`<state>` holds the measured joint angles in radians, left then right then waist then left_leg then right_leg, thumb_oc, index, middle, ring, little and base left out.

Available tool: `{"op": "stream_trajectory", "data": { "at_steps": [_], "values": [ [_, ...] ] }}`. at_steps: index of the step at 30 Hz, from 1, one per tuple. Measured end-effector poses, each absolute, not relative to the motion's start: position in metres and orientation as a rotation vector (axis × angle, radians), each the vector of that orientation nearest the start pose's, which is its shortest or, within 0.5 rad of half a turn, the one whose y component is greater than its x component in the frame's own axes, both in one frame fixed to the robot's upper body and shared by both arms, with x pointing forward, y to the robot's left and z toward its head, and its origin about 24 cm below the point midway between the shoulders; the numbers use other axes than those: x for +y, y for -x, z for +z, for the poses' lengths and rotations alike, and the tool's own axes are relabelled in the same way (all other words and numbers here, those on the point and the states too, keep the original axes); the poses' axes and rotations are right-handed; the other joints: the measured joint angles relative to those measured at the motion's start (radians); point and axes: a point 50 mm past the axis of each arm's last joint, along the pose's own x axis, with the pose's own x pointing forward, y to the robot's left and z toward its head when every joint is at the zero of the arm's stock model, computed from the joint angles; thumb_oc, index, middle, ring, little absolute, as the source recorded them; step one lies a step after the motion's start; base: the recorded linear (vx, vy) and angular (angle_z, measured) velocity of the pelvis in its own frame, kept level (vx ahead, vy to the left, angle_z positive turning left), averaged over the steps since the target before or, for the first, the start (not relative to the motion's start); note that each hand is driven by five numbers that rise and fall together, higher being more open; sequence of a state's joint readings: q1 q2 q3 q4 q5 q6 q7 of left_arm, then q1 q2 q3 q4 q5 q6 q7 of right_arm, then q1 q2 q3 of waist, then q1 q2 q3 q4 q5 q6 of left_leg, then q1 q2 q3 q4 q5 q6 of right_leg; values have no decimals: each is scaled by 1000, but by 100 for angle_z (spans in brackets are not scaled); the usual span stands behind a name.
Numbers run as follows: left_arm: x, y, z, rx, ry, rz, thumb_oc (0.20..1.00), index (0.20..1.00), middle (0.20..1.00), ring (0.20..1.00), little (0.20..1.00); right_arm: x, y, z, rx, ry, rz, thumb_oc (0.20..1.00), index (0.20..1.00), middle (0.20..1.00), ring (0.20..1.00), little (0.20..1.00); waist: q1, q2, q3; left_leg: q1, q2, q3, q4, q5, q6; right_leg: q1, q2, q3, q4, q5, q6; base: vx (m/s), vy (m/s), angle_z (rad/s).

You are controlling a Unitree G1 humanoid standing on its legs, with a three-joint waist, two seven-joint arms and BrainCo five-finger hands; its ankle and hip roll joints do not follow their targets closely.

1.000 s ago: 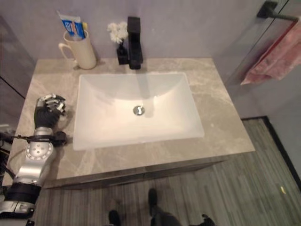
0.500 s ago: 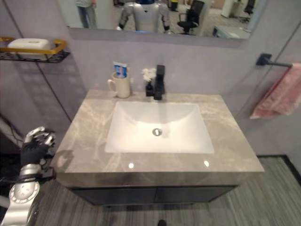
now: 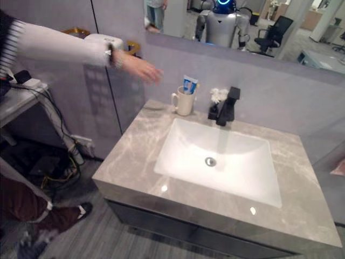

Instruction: Put brush and paste in cup on sink, flatten towel.

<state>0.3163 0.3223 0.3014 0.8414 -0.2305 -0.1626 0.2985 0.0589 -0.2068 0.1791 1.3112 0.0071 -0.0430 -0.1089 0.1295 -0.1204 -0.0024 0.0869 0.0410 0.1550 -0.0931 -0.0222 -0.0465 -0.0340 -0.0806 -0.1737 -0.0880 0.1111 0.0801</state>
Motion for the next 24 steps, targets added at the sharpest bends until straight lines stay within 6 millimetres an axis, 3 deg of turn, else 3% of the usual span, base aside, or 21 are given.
{"op": "stream_trajectory", "data": {
  "at_steps": [2, 5, 6, 7, 8, 9, 11, 12, 14, 15, 16, 17, 19, 21, 24],
  "values": [
    [321, -37, -115, 906, -113, 856, 1000, 1000, 1000, 1000, 1000, -226, -52, -170, 1312, 361, -66, 1000, 1000, 1000, 1000, 1000, -6, -10, 8, -1, 0, 11, 0, -3, 6, 1, -14, 2, -6, -5, 9, 0, 0, -9],
    [324, -64, -101, 786, -110, 823, 1000, 1000, 1000, 1000, 1000, -226, -48, -171, 1322, 365, -61, 1000, 1000, 1000, 1000, 1000, -11, -9, 17, 1, -4, 14, 2, -6, 10, 2, -17, 5, -6, -5, 15, -221, 234, -4],
    [316, -64, -116, 856, -99, 757, 1000, 1000, 1000, 1000, 1000, -227, -57, -169, 1297, 388, -42, 1000, 1000, 1000, 1000, 1000, -44, -8, 22, -13, -23, 18, 31, -9, 29, -22, -18, 45, 17, 5, 31, -358, 361, -35],
    [306, -48, -141, 1101, -130, 649, 1000, 1000, 1000, 1000, 1000, -233, -66, -166, 1279, 377, -75, 1000, 1000, 1000, 1000, 1000, -49, 24, 14, 15, -21, 63, -3, 8, 32, -43, -3, 84, 37, 34, 70, -155, 62, -137],
    [285, -10, -157, 1427, -50, 630, 1000, 1000, 1000, 1000, 1000, -225, -116, -157, 1147, 406, -29, 1000, 1000, 1000, 1000, 1000, -105, 50, 35, 11, -5, 139, -3, -4, 37, -81, 3, 147, 29, 69, 103, -149, 52, -178],
    [276, -13, -161, 1415, -44, 573, 1000, 1000, 1000, 1000, 1000, -217, -129, -154, 1089, 406, -1, 1000, 1000, 1000, 1000, 1000, -133, 26, 56, 1, -18, 184, -3, -9, 44, -102, -5, 144, 30, 62, 97, -153, 49, -174],
    [267, -37, -163, 1388, -178, 385, 1000, 1000, 1000, 1000, 1000, -206, -130, -156, 1087, 397, 33, 1000, 1000, 1000, 1000, 1000, -141, -22, 88, -15, -51, 226, -3, -13, 52, -145, -10, 166, 31, 61, 50, -76, 24, -86],
    [258, -55, -163, 1354, -213, 306, 1000, 1000, 1000, 1000, 1000, -203, -110, -162, 1156, 373, 38, 1000, 1000, 1000, 1000, 1000, -160, -48, 108, -16, -50, 244, -2, -4, 44, -153, -9, 162, 18, 55, 50, -125, 26, -59],
    [262, -66, -160, 1314, -280, 254, 1000, 1000, 1000, 1000, 1000, -202, -87, -168, 1218, 347, 33, 1000, 1000, 1000, 1000, 1000, -173, -77, 122, -1, -50, 274, -1, -5, 45, -159, -3, 171, 20, 44, 69, -137, 36, -67],
    [263, -76, -157, 1269, -335, 211, 1000, 1000, 1000, 1000, 1000, -204, -75, -171, 1261, 349, 29, 1000, 1000, 1000, 1000, 1000, -169, -77, 136, 18, -29, 337, -1, -5, 46, -167, -3, 123, 25, -9, 107, -77, 60, -110],
    [263, -75, -158, 1267, -344, 200, 1000, 1000, 1000, 1000, 1000, -206, -71, -171, 1276, 351, 23, 1000, 1000, 1000, 1000, 1000, -169, -68, 140, 20, -9, 362, -2, -8, 50, -172, -4, 84, 47, -19, 103, -27, 39, -101],
    [257, -87, -157, 1239, -336, 186, 1000, 1000, 1000, 1000, 1000, -208, -64, -172, 1294, 344, 15, 1000, 1000, 1000, 1000, 1000, -185, -56, 149, 15, 7, 360, -2, -17, 59, -172, 9, 90, 98, -9, 84, -1, 20, -30],
    [254, -103, -154, 1186, -358, 154, 1000, 1000, 1000, 1000, 1000, -210, -36, -175, 1376, 328, 4, 1000, 1000, 1000, 1000, 1000, -197, -44, 150, 27, 12, 333, -2, -8, 47, -129, 20, 163, 192, -29, 73, 18, -20, 25],
    [249, -102, -155, 1192, -393, 108, 1000, 1000, 1000, 1000, 1000, -217, -21, -176, 1436, 337, -7, 1000, 1000, 1000, 1000, 1000, -194, -30, 148, 47, -2, 333, -2, -10, 47, -78, 10, 194, 132, -50, 46, 111, -48, 10],
    [237, -92, -161, 1221, -374, 79, 1000, 1000, 1000, 1000, 1000, -233, -12, -173, 1479, 384, -11, 1000, 1000, 1000, 1000, 1000, -193, 47, 115, 55, 4, 322, -2, -20, 37, -20, 16, 188, 46, -26, 20, 93, -72, 7]
  ]
}}
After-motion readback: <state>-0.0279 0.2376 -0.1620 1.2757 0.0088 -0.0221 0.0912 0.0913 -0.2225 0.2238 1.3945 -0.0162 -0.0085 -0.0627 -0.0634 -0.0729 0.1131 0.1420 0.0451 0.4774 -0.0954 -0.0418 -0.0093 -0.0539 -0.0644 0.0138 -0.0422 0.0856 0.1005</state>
